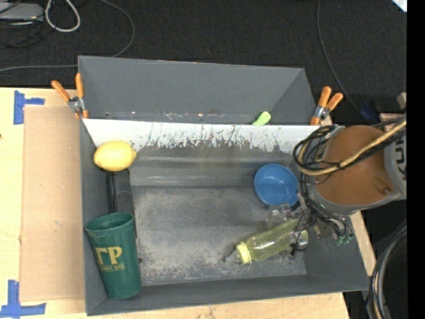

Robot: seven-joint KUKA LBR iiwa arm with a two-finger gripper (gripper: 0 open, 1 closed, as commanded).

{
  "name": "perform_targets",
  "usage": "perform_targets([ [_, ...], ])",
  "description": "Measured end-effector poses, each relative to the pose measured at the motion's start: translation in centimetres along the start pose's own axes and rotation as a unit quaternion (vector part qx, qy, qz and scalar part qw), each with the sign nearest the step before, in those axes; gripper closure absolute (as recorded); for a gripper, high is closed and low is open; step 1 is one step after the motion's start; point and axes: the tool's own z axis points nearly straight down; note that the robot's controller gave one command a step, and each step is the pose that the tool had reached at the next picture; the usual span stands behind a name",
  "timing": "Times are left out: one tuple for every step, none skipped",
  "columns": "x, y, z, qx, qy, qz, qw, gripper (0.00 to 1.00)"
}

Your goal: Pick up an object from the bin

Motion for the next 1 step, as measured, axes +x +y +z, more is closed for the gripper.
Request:
perform_targets([
  [0.0,0.0,0.0,0.0,0.0,0.0,1.0,1.0],
])
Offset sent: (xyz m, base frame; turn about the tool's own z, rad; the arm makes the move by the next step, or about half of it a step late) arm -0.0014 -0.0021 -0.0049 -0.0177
